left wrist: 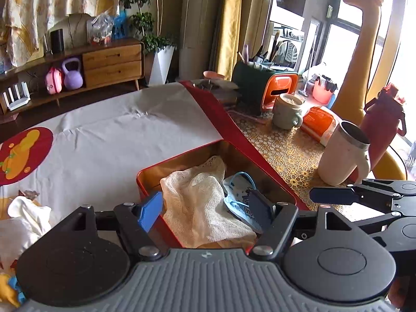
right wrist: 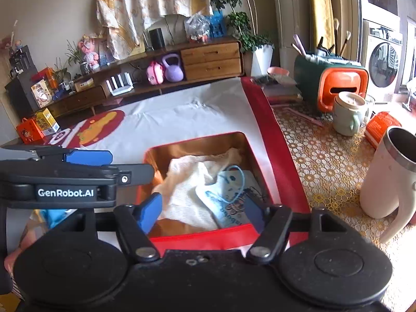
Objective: Organize soft objects
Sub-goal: 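Open both tools to drop the cloth and bag into the tin, withdraw, then grasp the yellow rubber duck with the left tool while the right tool grasps the blue gloves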
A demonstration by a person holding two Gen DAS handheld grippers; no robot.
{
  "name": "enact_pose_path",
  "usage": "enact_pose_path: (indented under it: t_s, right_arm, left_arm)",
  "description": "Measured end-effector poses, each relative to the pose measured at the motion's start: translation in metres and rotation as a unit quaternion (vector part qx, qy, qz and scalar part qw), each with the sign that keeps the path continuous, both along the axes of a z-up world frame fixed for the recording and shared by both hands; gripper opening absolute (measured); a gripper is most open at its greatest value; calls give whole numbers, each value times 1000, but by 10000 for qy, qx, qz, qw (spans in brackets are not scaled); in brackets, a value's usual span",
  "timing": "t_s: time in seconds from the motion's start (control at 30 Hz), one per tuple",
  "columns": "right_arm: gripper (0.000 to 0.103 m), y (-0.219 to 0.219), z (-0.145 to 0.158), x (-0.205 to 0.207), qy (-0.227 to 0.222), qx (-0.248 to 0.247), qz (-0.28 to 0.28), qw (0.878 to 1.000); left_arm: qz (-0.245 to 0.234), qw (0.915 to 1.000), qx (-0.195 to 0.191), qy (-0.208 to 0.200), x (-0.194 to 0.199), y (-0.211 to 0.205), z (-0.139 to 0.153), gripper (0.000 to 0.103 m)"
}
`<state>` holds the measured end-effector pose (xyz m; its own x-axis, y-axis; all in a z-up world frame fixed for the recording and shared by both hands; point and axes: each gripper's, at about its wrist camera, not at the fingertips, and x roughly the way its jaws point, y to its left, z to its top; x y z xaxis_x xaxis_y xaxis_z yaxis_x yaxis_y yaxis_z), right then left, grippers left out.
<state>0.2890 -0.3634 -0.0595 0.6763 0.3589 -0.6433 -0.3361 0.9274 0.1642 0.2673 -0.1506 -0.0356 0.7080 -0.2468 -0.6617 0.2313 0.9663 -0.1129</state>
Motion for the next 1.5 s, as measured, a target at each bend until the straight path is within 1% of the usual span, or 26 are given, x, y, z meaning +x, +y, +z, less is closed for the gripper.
enact_pose_path:
  t_s: [0.13,0.2,0.23,0.5,0.6,0.67,0.73,0.8,0.97,1.07,1.17,1.3,1.5]
  right_arm:
    - [79,10,11,-17,-133,-23,48,9999]
    - [85,15,15,-25,-195,-9,71,9998]
    - [86,17,17,-29,-226,2,84,9997]
    - [96,44,28,-60,-466,49,312,9984]
    - [97,57,28,-70,-514,95,468,9975]
    - [97,66,29,-75,-568,124,563,9967]
    - [98,75,30,-80,-589,182,674,9958]
    - [98,84,30,-84,-610,225,771,9949]
    - [98,111,29,-94,-667,209,1076,9917]
    - [98,126,26,-99,-677,236,1210,9901]
    - [99,139,23,-101,-633,297,1334,9886]
    - [100,159,16,-102,-560,276,1445,9875]
    - [98,190,0,-100,-383,119,1654,9854]
  left_arm:
    - [15,9999,-65,-119,-22,12,13,76]
    - [31,9998,-136,-160,-32,20,18,81]
    - [52,9997,-174,-179,-37,24,20,83]
    - [191,9987,-359,-298,-76,61,32,85]
    - [248,9983,-384,-355,-90,75,34,89]
    - [324,9981,-388,-355,-98,85,34,98]
    - [375,9976,-458,-351,-105,97,33,102]
    - [430,9971,-524,-344,-112,110,32,102]
    - [534,9969,-469,-343,-125,137,32,102]
    - [666,9958,-432,-448,-132,157,32,102]
    - [896,9941,-301,-535,-137,180,29,102]
    - [1047,9924,-399,-507,-138,211,24,102]
    - [1434,9883,-159,-499,-138,249,4,102]
